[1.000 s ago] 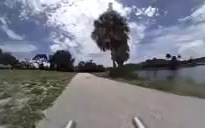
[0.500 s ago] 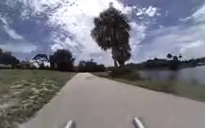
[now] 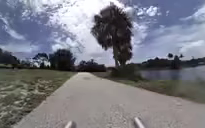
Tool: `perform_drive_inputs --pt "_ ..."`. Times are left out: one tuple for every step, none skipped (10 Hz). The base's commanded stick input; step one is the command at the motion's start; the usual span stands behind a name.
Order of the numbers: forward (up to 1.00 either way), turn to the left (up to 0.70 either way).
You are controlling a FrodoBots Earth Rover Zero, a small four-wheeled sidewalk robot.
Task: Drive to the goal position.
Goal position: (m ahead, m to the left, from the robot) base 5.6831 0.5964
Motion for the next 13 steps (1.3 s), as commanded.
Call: perform_drive_inputs --pt "0.85 0.15" --pt "0.85 0.04" --pt "0.85 0.00" --pt "0.85 0.00" --pt "0.85 0.00" --pt "0.85 0.00" --pt "0.85 0.00" --pt "0.85 0.00" --pt "0.85 0.00" --pt "0.85 0.00" --pt "0.85 0.00" --pt "0.85 0.00" --pt "0.85 0.00"
